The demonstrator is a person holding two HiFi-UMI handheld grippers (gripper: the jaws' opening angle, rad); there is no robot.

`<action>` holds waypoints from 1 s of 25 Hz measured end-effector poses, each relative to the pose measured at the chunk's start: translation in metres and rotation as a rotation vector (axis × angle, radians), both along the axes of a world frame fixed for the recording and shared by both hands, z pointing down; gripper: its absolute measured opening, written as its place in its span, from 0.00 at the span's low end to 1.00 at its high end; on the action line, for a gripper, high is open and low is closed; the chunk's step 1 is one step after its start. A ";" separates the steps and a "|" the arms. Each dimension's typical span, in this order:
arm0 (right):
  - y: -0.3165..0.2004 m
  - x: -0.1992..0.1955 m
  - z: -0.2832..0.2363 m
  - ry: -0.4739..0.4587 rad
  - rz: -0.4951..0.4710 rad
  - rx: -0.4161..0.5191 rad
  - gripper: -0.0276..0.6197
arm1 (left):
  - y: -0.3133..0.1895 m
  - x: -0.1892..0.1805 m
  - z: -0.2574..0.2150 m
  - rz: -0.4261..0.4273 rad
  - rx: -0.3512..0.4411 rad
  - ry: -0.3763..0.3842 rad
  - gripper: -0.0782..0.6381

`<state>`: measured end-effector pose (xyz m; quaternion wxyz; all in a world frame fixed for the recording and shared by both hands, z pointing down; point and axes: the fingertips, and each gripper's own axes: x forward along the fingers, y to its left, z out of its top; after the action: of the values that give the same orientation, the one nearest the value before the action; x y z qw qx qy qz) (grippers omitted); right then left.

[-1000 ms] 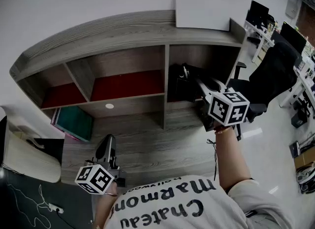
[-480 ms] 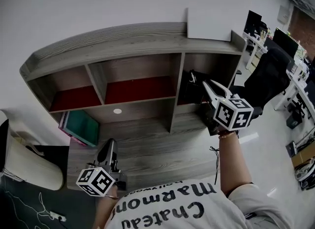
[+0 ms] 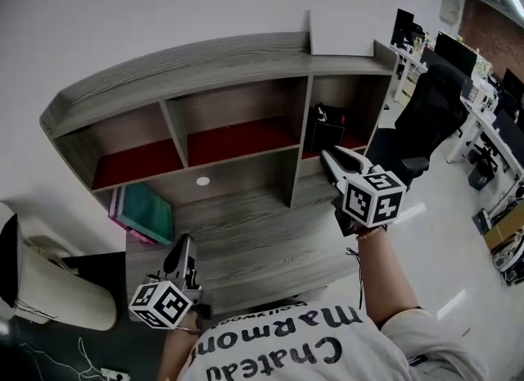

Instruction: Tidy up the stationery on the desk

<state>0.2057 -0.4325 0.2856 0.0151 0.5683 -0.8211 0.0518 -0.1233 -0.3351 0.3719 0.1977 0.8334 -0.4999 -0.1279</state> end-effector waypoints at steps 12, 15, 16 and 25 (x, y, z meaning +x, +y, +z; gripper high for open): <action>0.058 -0.054 0.058 0.009 0.031 -0.098 0.15 | 0.015 -0.007 0.014 0.152 -0.011 -0.056 0.13; 0.067 -0.071 0.074 0.024 0.018 -0.127 0.14 | 0.015 -0.002 0.015 0.182 -0.008 -0.067 0.13; 0.069 -0.077 0.078 0.030 0.012 -0.133 0.14 | 0.015 0.001 0.016 0.190 -0.008 -0.071 0.13; 0.092 -0.146 0.123 0.033 -0.095 -0.199 0.07 | 0.018 0.034 0.026 0.256 -0.010 -0.120 0.13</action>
<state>0.0595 -0.3402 0.4082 0.0873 0.5251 -0.8376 0.1228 -0.0896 -0.3174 0.3984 0.1864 0.8956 -0.4009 -0.0490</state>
